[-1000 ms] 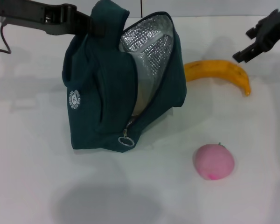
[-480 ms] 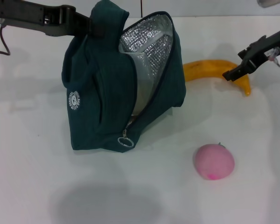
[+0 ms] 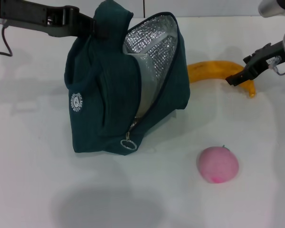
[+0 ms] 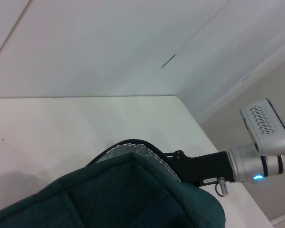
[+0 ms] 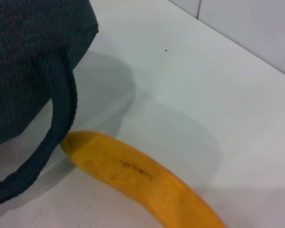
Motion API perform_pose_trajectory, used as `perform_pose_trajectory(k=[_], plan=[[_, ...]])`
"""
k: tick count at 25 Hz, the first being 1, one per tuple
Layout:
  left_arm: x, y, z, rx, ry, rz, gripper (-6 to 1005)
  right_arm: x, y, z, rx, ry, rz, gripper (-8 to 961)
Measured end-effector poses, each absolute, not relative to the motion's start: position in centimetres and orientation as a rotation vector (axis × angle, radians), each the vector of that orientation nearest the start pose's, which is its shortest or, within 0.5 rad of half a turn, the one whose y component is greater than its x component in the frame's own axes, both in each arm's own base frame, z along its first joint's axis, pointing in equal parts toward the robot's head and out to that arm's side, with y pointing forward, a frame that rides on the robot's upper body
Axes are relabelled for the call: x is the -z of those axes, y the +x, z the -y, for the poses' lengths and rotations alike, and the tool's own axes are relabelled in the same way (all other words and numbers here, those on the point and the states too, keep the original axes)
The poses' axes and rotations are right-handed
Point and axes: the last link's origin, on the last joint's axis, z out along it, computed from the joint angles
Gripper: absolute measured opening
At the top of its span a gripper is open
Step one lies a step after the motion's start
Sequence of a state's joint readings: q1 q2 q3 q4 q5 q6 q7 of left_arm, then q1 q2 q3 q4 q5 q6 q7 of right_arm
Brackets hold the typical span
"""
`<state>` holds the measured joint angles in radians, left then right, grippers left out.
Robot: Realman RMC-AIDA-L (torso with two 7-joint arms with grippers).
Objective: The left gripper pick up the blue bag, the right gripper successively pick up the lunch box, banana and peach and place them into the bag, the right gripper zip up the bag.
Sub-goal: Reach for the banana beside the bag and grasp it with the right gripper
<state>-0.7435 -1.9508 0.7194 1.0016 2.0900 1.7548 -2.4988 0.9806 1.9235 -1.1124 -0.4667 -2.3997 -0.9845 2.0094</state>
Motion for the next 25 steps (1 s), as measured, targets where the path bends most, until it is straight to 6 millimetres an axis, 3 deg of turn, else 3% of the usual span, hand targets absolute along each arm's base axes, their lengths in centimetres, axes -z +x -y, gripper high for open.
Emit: perform_pose_trajectory(k=[16,22,24,25], plan=[[-9.43,-16.83,-38.79,0.559,-2.633,1.448,41,0.69,22.14,-46.08,0.228,-2.513,-0.693,850],[-9.42,-16.76,-38.81,0.560,-2.635,1.446,41,0.87,22.24,-45.92,0.231,-2.518,-0.701,708],[-9.44,-16.76,-38.82,0.560,-2.635,1.445,41,0.88,22.23,-45.91,0.231,-2.519,-0.701,475],[-9.45,-16.76,-38.82,0.560,-2.634,1.445,41,0.88,22.23,-45.91,0.231,-2.519,-0.701,473]])
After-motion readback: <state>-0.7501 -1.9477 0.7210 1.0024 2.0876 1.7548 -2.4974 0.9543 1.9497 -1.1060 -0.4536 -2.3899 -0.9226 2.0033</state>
